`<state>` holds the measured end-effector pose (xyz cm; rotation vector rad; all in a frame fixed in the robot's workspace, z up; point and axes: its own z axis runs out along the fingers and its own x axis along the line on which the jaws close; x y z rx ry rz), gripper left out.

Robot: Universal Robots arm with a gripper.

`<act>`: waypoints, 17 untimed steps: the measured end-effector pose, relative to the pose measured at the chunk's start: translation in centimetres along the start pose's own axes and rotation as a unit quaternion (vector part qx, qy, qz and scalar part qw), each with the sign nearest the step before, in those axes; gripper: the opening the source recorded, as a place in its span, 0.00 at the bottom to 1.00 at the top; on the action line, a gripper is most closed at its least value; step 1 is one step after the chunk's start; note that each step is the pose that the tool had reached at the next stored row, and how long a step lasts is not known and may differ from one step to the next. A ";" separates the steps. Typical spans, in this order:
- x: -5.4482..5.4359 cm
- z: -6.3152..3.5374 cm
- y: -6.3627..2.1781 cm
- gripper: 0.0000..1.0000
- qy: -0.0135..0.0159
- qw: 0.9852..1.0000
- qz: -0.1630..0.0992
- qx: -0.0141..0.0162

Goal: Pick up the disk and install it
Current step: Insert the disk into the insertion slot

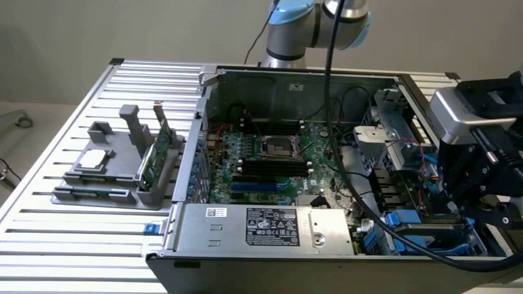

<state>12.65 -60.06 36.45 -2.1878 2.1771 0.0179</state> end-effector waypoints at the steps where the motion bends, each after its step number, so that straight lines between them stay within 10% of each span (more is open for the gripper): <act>1: 0.0 0.18 -0.05 0.11 0.000 1.000 0.000 0.000; 17: -0.4 3.12 -0.29 0.11 0.002 1.000 0.000 0.000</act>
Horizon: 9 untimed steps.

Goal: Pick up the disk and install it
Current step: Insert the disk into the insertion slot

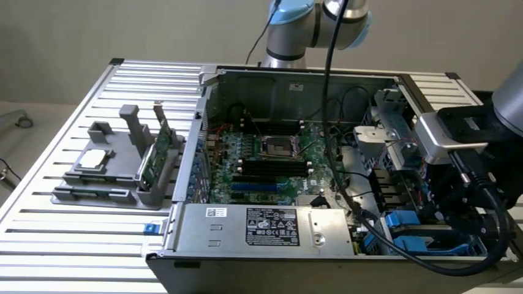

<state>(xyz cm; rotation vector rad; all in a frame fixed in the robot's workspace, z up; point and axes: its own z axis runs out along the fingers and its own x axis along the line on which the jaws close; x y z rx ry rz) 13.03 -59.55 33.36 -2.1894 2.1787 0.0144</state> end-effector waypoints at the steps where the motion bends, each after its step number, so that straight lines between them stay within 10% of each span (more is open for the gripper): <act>1: 0.0 0.18 0.00 0.11 0.000 1.000 0.000 0.000; 9: 0.0 0.92 -0.03 0.11 0.004 1.000 0.001 0.000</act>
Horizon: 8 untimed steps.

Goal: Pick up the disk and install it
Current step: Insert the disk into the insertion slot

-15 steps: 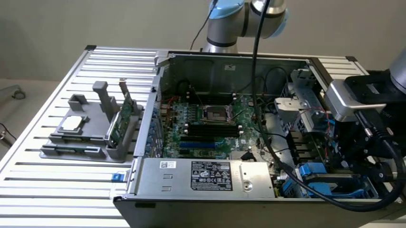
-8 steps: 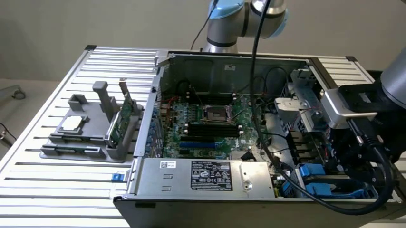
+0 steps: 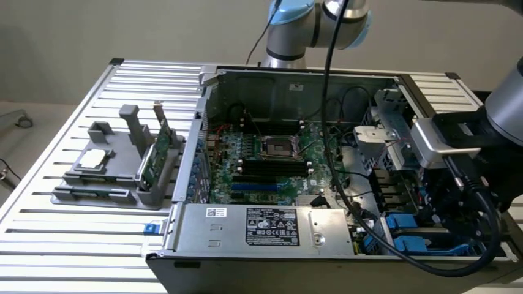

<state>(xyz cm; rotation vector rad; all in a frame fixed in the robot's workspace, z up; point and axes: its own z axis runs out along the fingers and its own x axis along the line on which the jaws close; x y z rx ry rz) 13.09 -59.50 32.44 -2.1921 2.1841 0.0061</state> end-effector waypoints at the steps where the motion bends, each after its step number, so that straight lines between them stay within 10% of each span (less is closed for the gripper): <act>1: 0.0 0.06 0.00 0.11 0.000 1.000 0.000 0.000; 8: -0.1 -1.98 -0.07 0.11 -0.001 1.000 0.000 0.000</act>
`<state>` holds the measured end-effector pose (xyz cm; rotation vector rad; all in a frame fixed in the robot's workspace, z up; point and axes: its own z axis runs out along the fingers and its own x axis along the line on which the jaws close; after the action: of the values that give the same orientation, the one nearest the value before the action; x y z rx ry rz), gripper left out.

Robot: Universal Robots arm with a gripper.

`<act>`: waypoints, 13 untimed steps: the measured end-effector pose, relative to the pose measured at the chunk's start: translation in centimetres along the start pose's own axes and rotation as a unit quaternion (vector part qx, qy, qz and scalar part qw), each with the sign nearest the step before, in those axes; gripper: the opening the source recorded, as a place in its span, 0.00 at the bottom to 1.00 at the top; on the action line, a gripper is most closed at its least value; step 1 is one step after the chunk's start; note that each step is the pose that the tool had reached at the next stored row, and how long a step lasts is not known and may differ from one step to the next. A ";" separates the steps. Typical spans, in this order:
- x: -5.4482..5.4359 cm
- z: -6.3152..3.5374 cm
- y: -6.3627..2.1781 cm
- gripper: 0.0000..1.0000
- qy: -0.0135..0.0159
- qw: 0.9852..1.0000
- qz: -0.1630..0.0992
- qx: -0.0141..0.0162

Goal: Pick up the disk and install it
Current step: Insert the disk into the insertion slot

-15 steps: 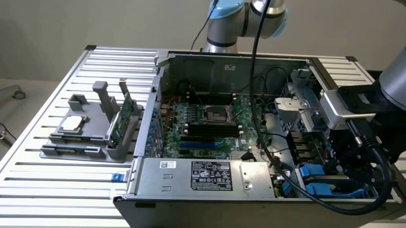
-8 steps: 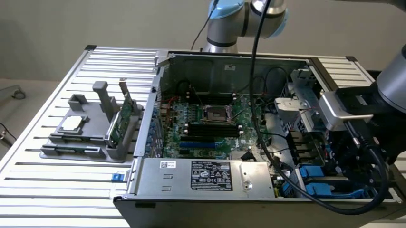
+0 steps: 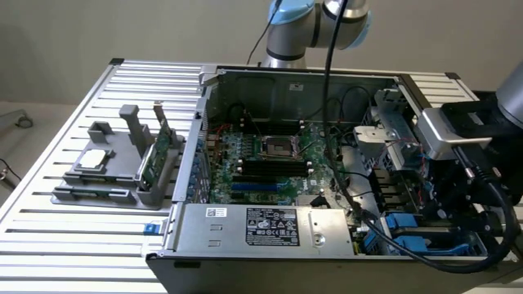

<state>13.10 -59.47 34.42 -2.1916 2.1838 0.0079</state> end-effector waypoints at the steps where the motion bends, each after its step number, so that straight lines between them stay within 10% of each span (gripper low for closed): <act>1: 0.0 -0.44 -0.01 0.11 0.000 1.000 0.000 0.000; 8: -0.1 -3.66 -0.11 0.11 0.000 1.000 0.000 0.000; 13: -0.1 -3.82 -0.12 0.11 -0.001 1.000 0.000 0.000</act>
<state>13.10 -59.47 38.25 -2.1912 2.1834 0.0106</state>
